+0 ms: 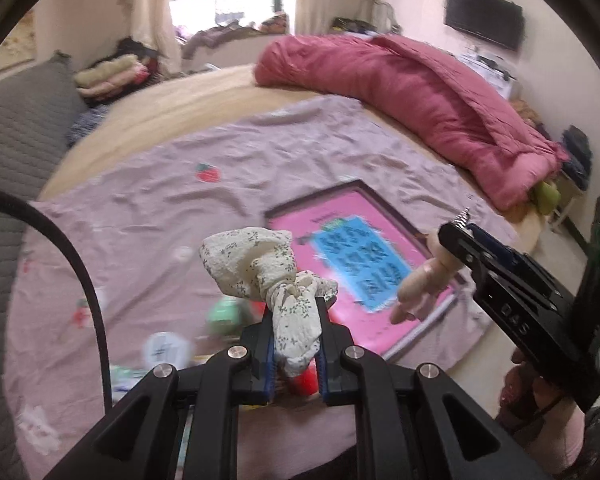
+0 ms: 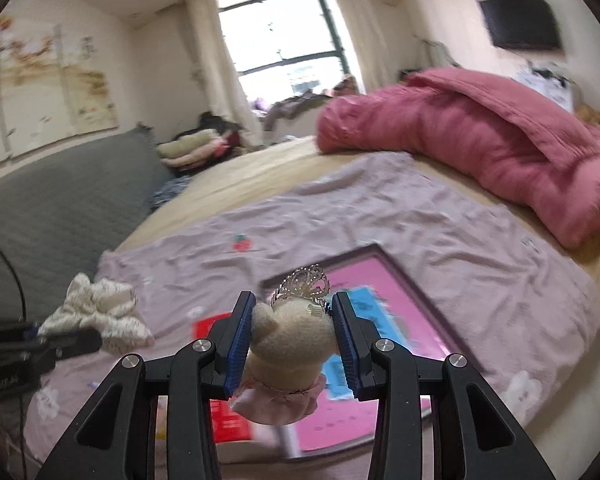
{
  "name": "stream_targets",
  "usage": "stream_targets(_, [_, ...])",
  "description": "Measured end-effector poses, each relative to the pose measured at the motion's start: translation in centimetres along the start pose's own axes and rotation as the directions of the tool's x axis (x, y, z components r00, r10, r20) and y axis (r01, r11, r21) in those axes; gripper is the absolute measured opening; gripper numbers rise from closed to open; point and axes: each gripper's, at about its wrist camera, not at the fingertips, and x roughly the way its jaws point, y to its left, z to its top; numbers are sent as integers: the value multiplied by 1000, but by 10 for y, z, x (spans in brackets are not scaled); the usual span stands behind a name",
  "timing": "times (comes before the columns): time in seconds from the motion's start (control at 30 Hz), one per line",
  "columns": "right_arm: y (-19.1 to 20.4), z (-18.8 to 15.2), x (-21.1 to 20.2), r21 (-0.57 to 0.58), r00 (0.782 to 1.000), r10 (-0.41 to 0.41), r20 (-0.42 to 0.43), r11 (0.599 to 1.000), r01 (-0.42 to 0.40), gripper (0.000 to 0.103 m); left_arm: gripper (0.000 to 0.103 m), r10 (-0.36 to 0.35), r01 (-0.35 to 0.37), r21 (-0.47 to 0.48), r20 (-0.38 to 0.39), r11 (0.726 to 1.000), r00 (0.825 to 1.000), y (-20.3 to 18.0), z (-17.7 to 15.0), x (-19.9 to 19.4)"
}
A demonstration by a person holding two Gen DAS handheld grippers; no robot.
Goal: Organize soft objects
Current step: 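Carry the scrunchie and teddy bear with both grippers over the pink tray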
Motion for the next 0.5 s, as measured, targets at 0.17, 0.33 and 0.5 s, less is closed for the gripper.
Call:
stream_targets(0.17, [-50, -2, 23, 77, 996, -45, -77, 996, 51, 41, 16, -68, 71, 25, -96, 997, 993, -35, 5, 47])
stream_targets(0.33, [-76, -9, 47, 91, 985, -71, -159, 992, 86, 41, 16, -102, 111, 42, -173, 993, 980, -61, 7, 91])
stream_targets(0.5, [-87, -17, 71, 76, 964, -102, -245, 989, 124, 41, 16, -99, 122, 89, -230, 989, 968, -80, 5, 122])
